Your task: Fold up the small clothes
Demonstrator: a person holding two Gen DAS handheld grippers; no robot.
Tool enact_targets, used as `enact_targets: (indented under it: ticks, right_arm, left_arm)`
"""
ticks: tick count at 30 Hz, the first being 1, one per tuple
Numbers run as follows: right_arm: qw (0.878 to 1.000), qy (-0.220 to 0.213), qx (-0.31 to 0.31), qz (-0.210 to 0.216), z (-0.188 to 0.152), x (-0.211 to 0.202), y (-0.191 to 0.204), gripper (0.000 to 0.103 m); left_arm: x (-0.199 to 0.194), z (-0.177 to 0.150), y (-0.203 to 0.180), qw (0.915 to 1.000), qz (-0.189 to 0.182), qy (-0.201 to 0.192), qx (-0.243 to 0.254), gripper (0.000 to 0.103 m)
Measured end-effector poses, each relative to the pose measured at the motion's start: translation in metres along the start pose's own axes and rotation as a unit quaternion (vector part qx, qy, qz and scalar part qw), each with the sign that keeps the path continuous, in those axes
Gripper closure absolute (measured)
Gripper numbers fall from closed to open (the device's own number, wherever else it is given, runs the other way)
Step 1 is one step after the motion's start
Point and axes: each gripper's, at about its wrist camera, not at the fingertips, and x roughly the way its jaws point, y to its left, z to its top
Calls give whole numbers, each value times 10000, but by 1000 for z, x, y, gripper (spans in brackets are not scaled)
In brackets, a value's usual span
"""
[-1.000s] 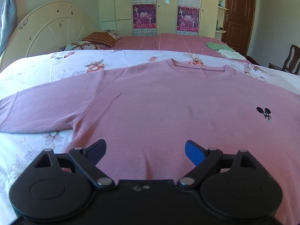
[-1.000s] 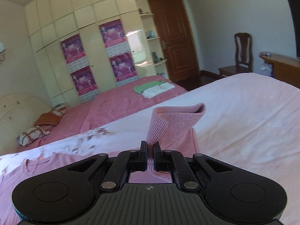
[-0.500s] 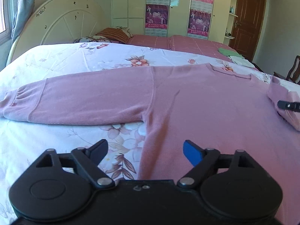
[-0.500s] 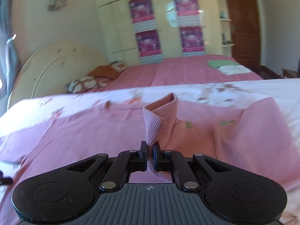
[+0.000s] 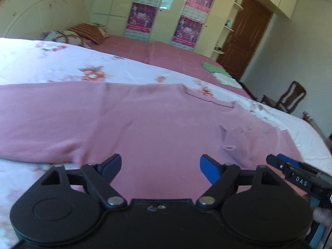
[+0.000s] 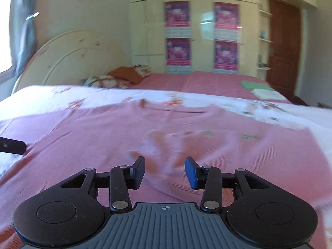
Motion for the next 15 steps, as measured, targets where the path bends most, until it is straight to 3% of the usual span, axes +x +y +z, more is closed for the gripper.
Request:
enact_targets:
  ticks: [2, 5, 8, 9, 11, 15]
  right_arm:
    - [9988, -26, 444, -223, -4, -18, -28, 62]
    - [9910, -39, 1218, -545, -10, -45, -74, 62]
    - [9765, -136, 1987, -819, -12, -69, -116, 62]
    - [9709, -153, 2218, -887, -14, -73, -129, 62]
    - [9549, -289, 2804, -937, -18, -84, -155, 62]
    - [9135, -477, 3964, -782, -30, -90, -200, 62]
  left_arm:
    - [26, 4, -23, 9991, -402, 113, -59, 31]
    - [66, 8, -51, 9972, -634, 353, -151, 31]
    - [98, 5, -71, 9966, -287, 775, -14, 43]
    - [101, 3, -77, 9973, -200, 702, 63, 43]
    - [106, 1, -87, 9978, -159, 624, 182, 45]
    - [116, 0, -98, 9983, -86, 494, 297, 73]
